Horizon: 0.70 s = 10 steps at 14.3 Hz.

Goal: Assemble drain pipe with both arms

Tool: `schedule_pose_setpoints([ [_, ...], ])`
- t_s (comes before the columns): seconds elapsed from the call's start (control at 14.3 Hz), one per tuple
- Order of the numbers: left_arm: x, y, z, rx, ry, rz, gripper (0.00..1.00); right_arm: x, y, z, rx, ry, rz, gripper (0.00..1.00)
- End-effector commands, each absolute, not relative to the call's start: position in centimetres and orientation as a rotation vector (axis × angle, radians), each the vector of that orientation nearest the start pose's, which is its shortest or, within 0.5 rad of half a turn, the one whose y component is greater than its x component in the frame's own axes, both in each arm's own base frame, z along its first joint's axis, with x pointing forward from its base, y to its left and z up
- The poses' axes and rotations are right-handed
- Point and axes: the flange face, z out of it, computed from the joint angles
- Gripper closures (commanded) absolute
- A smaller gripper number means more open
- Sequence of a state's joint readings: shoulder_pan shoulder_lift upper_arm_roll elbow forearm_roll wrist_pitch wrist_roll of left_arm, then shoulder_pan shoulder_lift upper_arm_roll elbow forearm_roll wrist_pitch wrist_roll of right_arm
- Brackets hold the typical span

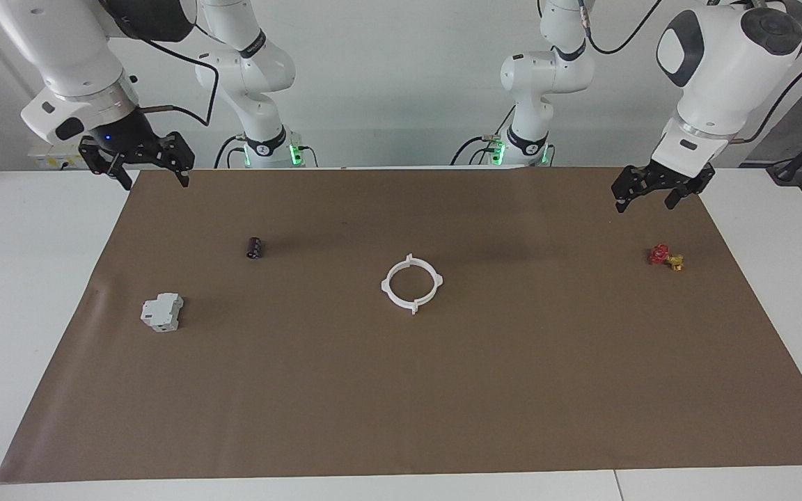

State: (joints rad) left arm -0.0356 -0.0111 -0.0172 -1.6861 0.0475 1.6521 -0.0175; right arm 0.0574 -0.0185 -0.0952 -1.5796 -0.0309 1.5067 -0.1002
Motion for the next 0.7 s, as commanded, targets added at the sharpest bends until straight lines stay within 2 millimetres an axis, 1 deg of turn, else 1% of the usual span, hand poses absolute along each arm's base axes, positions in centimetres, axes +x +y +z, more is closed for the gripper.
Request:
schedule_pose_setpoints([
  [0.0,54.58,-2.18,59.6,-3.106,0.065,0.037,0.0,53.42,-2.48,62.68,-3.154,-0.074,0.091,0.0],
  [0.14,54.05,-1.48,60.31,-3.107,0.05,0.035,0.0,53.42,-2.48,62.68,-3.154,-0.074,0.091,0.0],
  [0.63,54.04,-1.65,60.58,-3.107,0.052,0.03,0.0,53.42,-2.48,62.68,-3.154,-0.076,0.091,0.0],
])
